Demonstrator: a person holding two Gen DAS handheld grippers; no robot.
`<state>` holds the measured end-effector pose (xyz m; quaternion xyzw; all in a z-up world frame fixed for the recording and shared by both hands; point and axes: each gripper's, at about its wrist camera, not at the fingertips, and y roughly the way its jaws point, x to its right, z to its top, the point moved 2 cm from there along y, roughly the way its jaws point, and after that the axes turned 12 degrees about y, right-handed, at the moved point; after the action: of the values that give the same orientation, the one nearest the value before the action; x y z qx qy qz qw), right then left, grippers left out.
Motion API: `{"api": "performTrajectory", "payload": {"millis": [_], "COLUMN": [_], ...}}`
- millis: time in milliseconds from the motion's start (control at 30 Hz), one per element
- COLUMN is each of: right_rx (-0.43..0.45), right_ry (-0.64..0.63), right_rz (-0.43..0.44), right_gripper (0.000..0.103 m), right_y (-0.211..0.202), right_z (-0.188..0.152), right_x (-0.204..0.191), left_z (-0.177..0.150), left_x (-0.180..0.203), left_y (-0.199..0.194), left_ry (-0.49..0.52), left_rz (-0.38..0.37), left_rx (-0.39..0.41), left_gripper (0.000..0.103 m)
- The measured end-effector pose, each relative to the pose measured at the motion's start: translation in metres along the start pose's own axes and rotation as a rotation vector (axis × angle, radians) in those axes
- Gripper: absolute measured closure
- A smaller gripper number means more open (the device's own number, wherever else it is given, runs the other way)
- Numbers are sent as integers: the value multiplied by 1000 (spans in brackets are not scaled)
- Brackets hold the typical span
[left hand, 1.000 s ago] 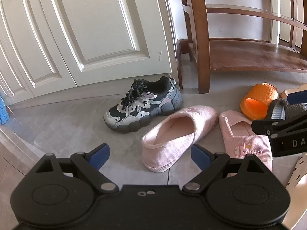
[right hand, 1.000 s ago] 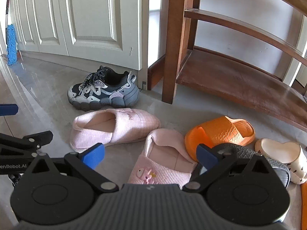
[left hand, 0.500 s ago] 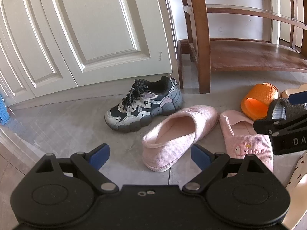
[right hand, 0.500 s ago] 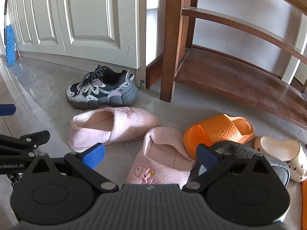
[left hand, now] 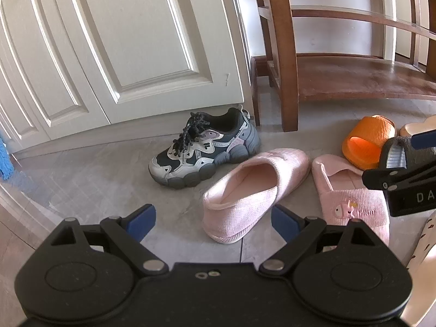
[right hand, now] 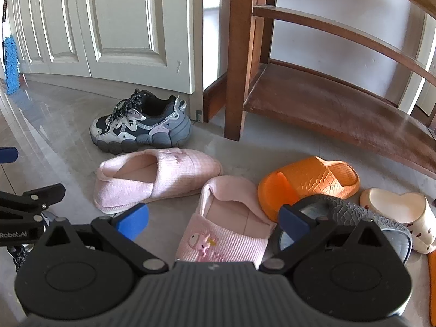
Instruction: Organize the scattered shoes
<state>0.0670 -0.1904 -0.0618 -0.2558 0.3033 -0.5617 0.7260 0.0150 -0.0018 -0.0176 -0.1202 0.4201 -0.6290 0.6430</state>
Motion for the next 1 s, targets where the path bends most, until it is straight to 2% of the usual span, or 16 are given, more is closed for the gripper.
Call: {"api": "performTrajectory", "payload": {"millis": [333, 467, 600, 733, 833, 1000], "right_rx": [-7, -15, -25, -35, -42, -63], "right_ry": [10, 16, 23, 30, 35, 26], "right_rz": [-3, 5, 14, 23, 30, 43], "right_gripper": [0, 0, 0, 0, 0, 0], "right_y": [3, 7, 12, 17, 20, 28], "right_z": [-3, -3, -4, -4, -5, -7], "right_x": [4, 3, 1, 0, -2, -8], "left_z": [-9, -19, -33, -49, -61, -79], "left_x": [-7, -30, -56, -74, -76, -56], "left_y": [-4, -8, -13, -21, -22, -18], "left_ry": [-2, -34, -86, -115, -114, -18], "left_rz": [-9, 33, 41, -17, -112, -214], "left_rx": [29, 63, 56, 58, 33, -24], "left_gripper": [11, 11, 11, 11, 13, 14]}}
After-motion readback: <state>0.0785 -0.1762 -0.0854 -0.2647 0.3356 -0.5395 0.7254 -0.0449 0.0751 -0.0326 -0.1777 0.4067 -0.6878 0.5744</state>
